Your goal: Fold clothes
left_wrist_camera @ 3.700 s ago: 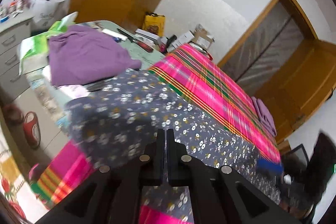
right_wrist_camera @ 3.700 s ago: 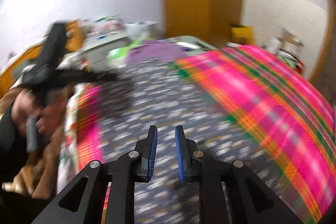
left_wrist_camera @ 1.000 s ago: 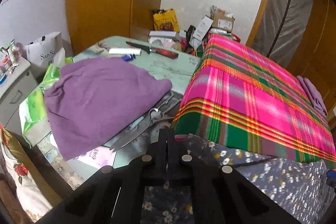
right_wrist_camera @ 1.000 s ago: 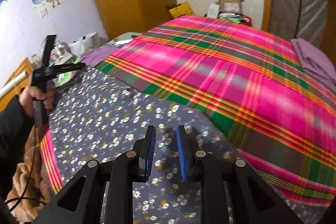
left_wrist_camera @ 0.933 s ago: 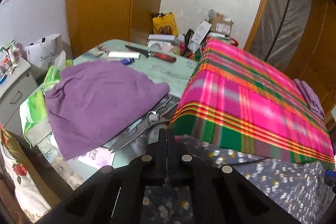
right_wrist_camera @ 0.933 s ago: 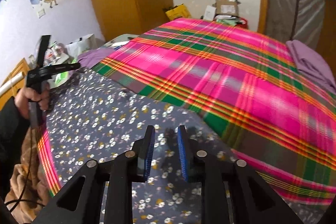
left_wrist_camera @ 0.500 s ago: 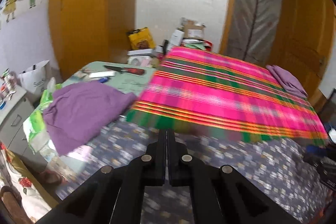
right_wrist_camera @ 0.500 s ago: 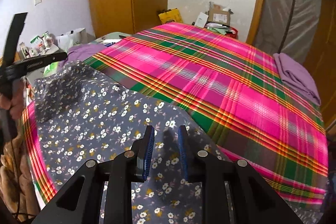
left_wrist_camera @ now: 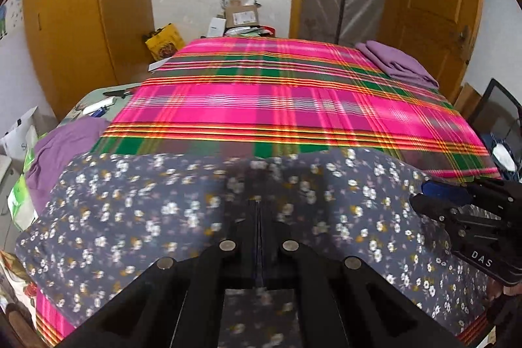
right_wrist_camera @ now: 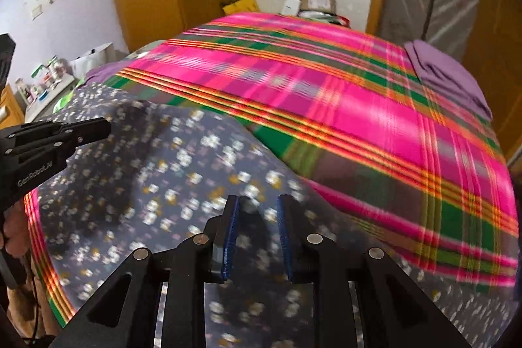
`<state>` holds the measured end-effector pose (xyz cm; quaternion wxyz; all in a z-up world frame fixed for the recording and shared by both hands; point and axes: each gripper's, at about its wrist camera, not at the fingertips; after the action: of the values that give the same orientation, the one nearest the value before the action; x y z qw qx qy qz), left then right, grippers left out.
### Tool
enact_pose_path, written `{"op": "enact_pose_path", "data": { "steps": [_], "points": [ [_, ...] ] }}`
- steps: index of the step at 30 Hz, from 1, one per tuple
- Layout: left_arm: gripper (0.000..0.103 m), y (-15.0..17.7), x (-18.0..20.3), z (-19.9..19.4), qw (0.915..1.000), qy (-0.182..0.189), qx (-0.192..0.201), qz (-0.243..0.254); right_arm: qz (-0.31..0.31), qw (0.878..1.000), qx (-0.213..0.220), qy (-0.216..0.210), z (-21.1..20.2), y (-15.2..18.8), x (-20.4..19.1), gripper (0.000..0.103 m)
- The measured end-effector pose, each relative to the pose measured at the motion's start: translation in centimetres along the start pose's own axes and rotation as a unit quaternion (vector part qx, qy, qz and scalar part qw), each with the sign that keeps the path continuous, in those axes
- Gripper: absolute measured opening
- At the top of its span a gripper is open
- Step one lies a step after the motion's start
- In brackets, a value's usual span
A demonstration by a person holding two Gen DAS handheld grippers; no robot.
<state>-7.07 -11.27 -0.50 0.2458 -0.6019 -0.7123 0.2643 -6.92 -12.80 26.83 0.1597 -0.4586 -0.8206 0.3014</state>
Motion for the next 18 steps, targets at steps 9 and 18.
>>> {"op": "enact_pose_path", "data": {
  "steps": [9,18],
  "points": [
    [0.001,0.1,1.4,2.3,0.9993,-0.009,-0.033,0.016,0.025,0.999,0.007,-0.027,-0.3,1.1,1.8,0.024],
    [0.001,0.6,1.7,2.5,0.9993,-0.014,-0.031,0.019,0.042,0.998,0.013,-0.037,-0.8,1.7,3.0,0.024]
  ]
}}
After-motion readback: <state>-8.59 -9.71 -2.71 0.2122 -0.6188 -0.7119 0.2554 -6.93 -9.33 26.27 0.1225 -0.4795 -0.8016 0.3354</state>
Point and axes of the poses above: each gripper's, at about its wrist camera, not at the fingertips, and z roughly the way its jaws point, x to its right, y to its underside, and after that the axes turned 1 degree about -z, right-handed
